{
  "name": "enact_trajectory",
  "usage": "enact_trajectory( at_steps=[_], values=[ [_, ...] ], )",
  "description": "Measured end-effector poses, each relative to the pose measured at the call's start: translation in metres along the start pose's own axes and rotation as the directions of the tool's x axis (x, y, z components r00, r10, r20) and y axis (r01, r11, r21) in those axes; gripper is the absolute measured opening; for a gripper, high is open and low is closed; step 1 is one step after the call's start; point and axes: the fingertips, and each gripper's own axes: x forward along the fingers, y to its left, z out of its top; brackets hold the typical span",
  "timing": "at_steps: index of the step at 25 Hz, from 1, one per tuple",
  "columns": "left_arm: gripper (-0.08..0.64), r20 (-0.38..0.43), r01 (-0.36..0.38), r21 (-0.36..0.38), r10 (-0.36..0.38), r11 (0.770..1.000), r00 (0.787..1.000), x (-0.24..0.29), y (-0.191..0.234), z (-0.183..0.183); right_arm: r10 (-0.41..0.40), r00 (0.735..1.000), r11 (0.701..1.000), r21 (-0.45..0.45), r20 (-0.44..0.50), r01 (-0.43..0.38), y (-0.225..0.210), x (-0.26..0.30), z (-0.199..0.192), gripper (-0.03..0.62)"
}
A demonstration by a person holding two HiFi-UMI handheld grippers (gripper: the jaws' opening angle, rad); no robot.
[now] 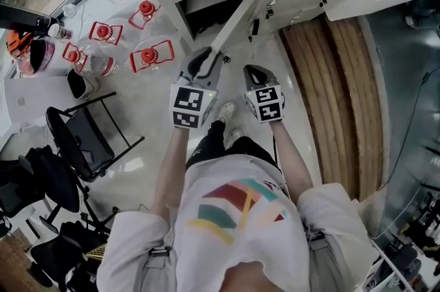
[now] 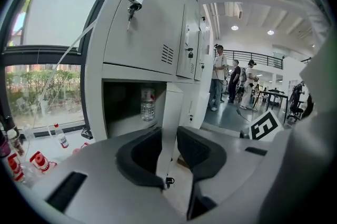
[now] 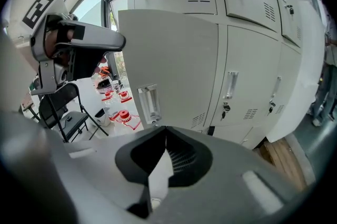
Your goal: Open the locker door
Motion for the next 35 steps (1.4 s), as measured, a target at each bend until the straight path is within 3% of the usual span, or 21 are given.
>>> enact_trajectory(
  at_steps=[20, 35],
  values=[
    [0.098, 0.014, 0.101, 0.094, -0.102, 0.99, 0.995, 0.014, -0.064, 0.002, -0.076, 0.993, 0.994, 0.084, 0.095, 0.068, -0.012, -0.073, 0.002, 0.005],
    [0.094, -0.029, 0.251, 0.181, -0.25, 0.951, 0.968, 0.044, -0.127, 0.005, -0.242, 0.967, 0.956, 0.189, 0.085, 0.223, -0.046, -0.138, -0.027, 0.005]
  ],
)
